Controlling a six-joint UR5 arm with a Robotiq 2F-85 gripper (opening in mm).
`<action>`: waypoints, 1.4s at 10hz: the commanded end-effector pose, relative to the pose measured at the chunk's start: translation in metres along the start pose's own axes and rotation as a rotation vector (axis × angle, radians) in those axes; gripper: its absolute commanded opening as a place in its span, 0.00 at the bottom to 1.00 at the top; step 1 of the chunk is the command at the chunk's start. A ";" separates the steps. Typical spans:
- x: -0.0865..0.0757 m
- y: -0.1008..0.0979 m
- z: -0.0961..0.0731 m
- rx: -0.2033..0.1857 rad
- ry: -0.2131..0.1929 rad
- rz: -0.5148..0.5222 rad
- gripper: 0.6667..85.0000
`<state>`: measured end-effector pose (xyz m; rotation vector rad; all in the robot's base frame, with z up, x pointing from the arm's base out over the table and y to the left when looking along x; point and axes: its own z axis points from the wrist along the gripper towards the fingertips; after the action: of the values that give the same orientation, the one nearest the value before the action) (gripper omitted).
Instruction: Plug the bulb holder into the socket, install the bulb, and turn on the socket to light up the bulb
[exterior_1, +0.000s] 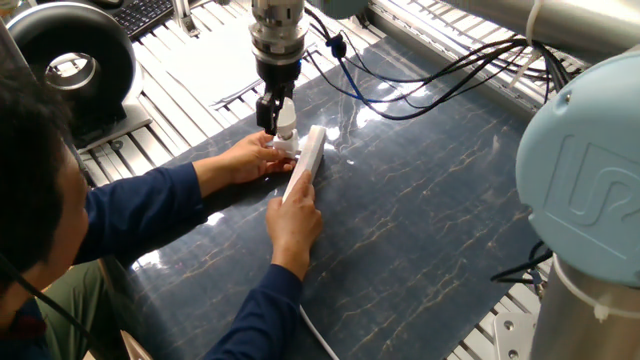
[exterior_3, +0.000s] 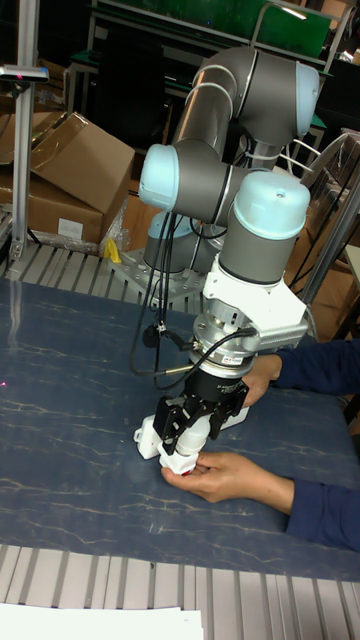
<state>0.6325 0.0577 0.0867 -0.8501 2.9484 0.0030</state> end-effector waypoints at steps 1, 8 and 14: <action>0.009 0.005 -0.002 -0.011 0.013 -0.063 0.86; 0.012 0.013 0.002 -0.025 0.011 -0.191 0.83; 0.011 0.013 0.005 -0.053 0.004 -0.201 0.74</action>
<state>0.6154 0.0605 0.0806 -1.1486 2.8727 0.0257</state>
